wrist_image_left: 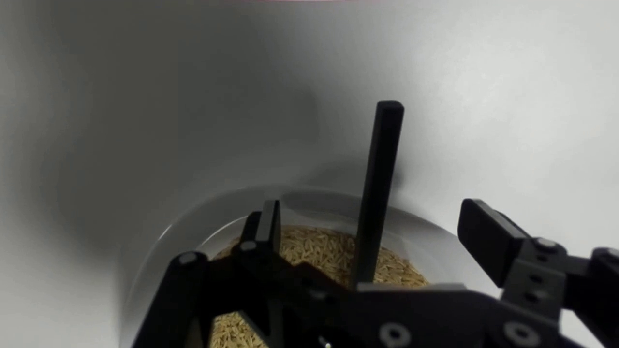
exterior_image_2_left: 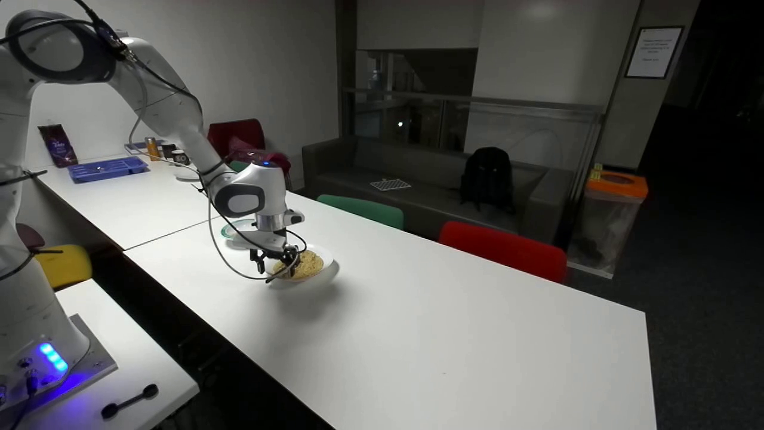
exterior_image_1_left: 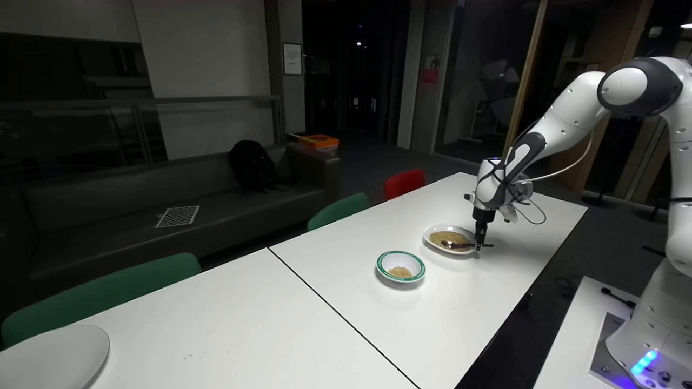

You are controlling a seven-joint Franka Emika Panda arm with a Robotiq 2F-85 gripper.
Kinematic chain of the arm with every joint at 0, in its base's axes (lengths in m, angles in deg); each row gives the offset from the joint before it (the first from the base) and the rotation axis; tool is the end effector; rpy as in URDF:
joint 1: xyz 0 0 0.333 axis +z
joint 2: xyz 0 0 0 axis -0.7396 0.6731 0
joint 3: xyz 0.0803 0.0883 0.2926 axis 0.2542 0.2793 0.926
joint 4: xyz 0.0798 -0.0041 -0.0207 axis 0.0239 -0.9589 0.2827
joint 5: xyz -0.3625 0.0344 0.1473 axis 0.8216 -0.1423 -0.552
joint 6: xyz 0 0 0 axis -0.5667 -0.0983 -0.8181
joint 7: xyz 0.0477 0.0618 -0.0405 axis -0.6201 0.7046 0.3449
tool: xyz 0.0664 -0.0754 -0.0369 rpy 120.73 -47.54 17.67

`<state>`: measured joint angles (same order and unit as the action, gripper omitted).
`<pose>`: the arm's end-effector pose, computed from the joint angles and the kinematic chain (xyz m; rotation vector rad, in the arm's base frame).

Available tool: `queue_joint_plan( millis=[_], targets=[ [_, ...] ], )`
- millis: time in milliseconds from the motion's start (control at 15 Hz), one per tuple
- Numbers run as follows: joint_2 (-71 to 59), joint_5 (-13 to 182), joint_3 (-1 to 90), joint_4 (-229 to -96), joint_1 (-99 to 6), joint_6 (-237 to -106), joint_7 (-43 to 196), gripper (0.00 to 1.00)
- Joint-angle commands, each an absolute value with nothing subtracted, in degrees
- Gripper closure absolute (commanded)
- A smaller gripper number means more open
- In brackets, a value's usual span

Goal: Use the spoon to put sugar in the green and white bowl

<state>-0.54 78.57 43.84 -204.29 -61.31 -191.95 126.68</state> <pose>0.4849 -0.1634 0.1715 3.0653 0.6812 -0.0253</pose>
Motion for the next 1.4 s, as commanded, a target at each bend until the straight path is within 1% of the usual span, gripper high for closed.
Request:
queue_joint_plan(
  millis=[0,133,267,333,400,533,733,800,1067,1133,1333],
  targets=[
    [-0.1,80.2,44.2,-202.8,-62.4,-190.9,124.7,0.01],
    [-0.2,80.3,44.1,-202.6,-62.4,-190.8,124.5,0.01],
    [-0.3,80.5,43.9,-202.4,-62.4,-190.6,124.2,0.03],
    [-0.4,80.4,43.9,-202.4,-62.4,-190.6,124.1,0.08],
    [-0.5,80.3,43.9,-202.4,-62.5,-190.6,124.0,0.23],
    [-0.5,80.3,43.9,-202.3,-62.6,-190.6,123.9,0.36],
    [-0.4,80.2,43.9,-202.1,-62.7,-190.6,123.7,0.59],
    [-0.5,80.2,44.0,-202.0,-62.7,-190.5,123.8,0.69],
    [-0.4,79.9,44.1,-201.7,-62.9,-190.4,123.9,0.97],
    [-0.3,80.0,44.1,-201.7,-62.9,-190.4,123.9,1.00],
    [-0.4,79.9,44.2,-201.7,-63.0,-190.3,123.8,0.97]
  ],
)
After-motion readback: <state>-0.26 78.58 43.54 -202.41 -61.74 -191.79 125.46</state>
